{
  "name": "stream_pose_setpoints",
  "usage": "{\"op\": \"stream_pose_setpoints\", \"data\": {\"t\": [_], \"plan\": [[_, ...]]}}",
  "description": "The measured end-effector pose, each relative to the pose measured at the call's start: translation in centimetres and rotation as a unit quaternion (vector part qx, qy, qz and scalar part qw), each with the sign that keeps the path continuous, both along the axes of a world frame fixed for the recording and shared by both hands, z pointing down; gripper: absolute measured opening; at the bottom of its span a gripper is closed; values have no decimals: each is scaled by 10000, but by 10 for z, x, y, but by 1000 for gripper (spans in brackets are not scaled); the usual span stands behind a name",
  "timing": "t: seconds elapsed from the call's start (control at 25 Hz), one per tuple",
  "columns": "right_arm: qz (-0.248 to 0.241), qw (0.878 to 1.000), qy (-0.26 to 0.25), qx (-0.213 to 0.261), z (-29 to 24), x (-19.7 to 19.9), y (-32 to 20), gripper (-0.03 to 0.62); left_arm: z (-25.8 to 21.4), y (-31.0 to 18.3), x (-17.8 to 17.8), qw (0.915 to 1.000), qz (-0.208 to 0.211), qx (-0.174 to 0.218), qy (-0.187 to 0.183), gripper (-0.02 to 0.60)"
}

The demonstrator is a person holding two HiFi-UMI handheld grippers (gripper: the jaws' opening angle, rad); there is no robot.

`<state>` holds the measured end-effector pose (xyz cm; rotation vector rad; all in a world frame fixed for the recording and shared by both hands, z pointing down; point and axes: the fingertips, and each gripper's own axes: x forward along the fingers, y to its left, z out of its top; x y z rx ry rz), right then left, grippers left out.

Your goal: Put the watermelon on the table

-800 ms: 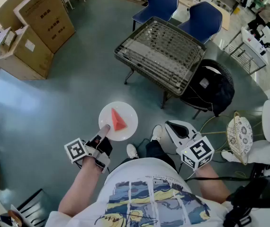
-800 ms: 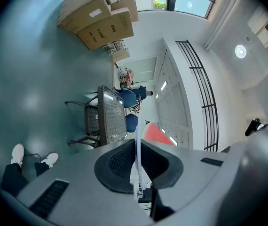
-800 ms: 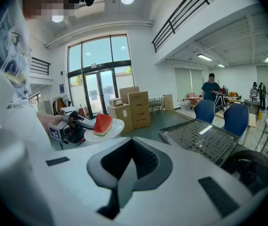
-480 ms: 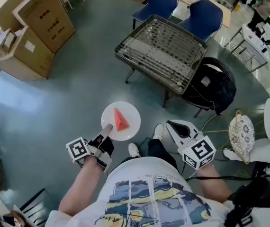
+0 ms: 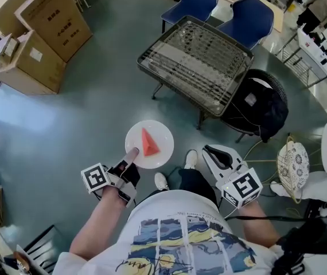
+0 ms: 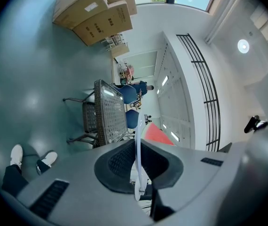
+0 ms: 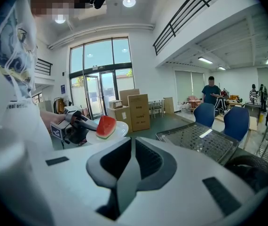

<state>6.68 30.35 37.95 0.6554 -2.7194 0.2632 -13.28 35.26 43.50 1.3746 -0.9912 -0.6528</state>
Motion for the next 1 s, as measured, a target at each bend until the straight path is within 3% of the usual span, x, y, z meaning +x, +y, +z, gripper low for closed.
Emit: {"op": "stream_pose_setpoints", "data": {"t": [0.2, 0.68, 1.0], "plan": [[19, 9998, -197, -11, 0, 14, -39, 22, -4, -37, 13, 9999, -90, 71, -35, 25], [-158, 9996, -216, 129, 2, 102, -177, 46, -11, -194, 89, 9992, -195, 324, 86, 25], [54, 9997, -208, 81, 8, 115, -242, 46, 0, -282, 94, 9995, -91, 283, 90, 25]]}}
